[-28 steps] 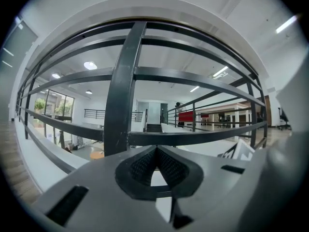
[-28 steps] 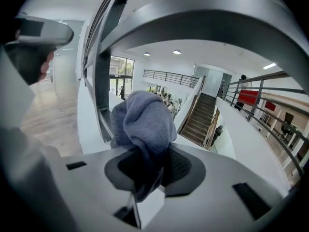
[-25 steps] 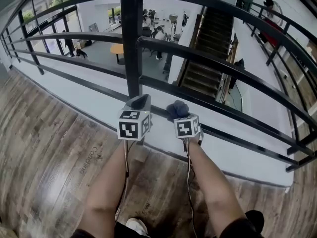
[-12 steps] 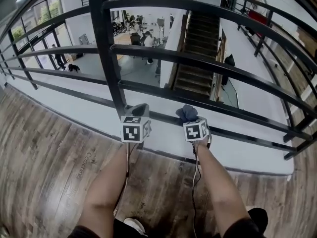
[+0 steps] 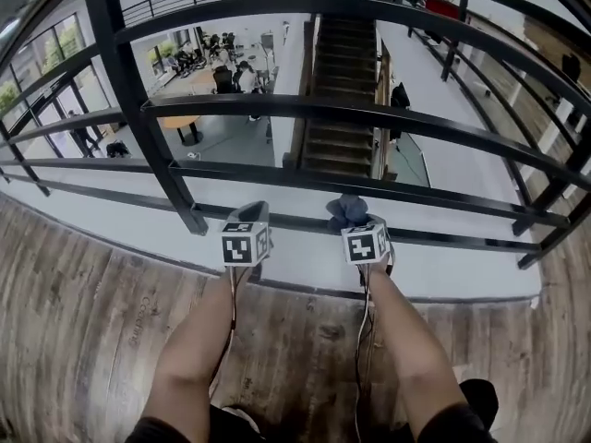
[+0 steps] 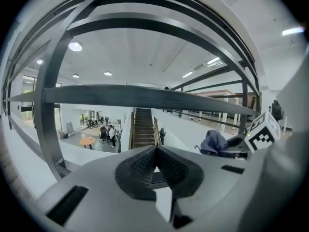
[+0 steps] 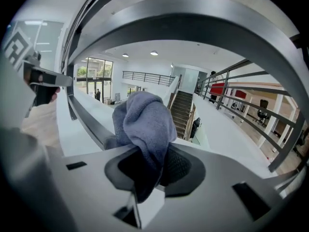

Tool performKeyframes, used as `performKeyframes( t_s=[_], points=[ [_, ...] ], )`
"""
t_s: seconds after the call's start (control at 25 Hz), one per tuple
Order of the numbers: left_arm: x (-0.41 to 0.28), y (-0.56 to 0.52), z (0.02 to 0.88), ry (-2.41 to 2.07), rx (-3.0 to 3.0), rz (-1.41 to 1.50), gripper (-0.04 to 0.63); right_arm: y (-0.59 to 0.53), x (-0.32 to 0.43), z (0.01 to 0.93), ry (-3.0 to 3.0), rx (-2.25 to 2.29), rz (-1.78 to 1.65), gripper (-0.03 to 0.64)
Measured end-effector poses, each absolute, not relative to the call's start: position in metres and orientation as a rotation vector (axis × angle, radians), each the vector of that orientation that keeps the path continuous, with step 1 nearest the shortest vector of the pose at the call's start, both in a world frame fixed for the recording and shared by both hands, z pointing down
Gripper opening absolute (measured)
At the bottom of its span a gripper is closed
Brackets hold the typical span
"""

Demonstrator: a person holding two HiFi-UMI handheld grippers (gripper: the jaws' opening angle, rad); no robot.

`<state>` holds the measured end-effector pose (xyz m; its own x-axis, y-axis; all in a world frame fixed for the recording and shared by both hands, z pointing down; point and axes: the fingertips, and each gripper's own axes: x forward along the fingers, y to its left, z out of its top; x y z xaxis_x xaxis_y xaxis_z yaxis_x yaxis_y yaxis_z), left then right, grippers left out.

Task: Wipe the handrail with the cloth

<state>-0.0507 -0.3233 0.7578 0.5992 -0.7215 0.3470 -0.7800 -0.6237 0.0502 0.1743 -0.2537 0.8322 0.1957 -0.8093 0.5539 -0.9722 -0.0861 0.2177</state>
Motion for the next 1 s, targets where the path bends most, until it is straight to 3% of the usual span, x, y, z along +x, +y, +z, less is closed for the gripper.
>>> performKeyframes(
  t_s=[0.48, 0.72, 1.0],
  points=[
    [0.124, -0.256, 0.763, -0.970, 2.757, 0.468, 0.003, -0.177, 0.332, 0.832, -1.566, 2.072, 0.408, 0.095],
    [0.176, -0.237, 0.782, -0.960, 2.784, 0.556, 0.003, -0.134, 0.401, 0.830, -1.481, 2.129, 0.404, 0.095],
    [0.260, -0.211, 0.775, -0.919, 2.786, 0.469, 0.003, -0.085, 0.482, 0.832, -1.399, 2.107, 0.401, 0.095]
  ],
)
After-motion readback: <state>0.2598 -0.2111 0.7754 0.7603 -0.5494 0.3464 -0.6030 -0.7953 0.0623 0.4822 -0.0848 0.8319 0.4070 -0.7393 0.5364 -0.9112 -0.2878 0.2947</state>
